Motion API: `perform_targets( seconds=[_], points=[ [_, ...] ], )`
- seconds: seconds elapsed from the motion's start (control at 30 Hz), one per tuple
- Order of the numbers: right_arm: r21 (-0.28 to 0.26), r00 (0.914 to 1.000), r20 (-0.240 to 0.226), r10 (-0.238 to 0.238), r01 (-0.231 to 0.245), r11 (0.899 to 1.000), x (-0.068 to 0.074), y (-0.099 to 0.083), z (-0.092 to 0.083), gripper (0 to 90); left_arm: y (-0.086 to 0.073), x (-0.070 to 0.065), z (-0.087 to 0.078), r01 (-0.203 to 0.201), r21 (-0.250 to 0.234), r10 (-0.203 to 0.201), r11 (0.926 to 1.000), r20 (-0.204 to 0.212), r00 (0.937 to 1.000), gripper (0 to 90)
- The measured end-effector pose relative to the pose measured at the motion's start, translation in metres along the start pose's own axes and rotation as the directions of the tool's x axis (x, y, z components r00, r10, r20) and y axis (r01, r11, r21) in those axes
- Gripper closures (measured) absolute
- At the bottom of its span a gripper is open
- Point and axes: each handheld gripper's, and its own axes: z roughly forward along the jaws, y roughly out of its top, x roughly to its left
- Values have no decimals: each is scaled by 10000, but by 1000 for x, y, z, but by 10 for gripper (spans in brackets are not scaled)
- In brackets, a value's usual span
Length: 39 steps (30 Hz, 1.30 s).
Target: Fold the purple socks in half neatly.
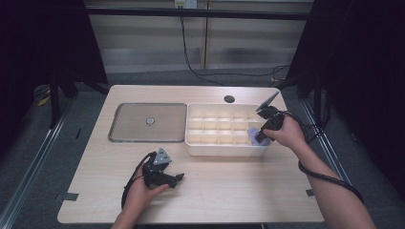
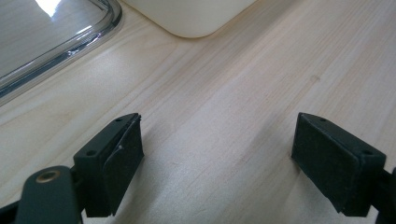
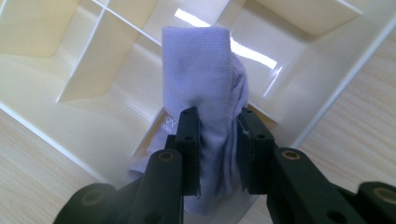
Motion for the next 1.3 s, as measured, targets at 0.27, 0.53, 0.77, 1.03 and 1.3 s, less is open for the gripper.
perform_targets(
  seconds=[0.27, 0.53, 0.77, 1.03, 1.3],
  points=[
    [91, 9999, 113, -110, 109, 9999, 2, 0, 3, 728, 0, 1, -1, -113, 82, 113, 9999, 15, 9999, 158],
    [120, 9997, 170, -183, 181, 9998, 4, -2, 6, 730, 0, 1, -1, -118, 85, 118, 9999, 13, 9999, 158],
    [226, 9991, 301, -290, 283, 9993, 5, -2, 10, 730, 0, 1, -1, -117, 79, 117, 9999, 11, 9999, 159],
    [277, 9981, 473, -391, 378, 9989, 7, -2, 10, 727, 0, 0, -1, -101, 89, 102, 9999, -7, 9999, 159],
    [142, 9978, 521, -417, 410, 9991, 8, -4, 10, 708, 0, 0, -1, -83, 81, 83, 9999, -14, 10000, 159]
  ],
)
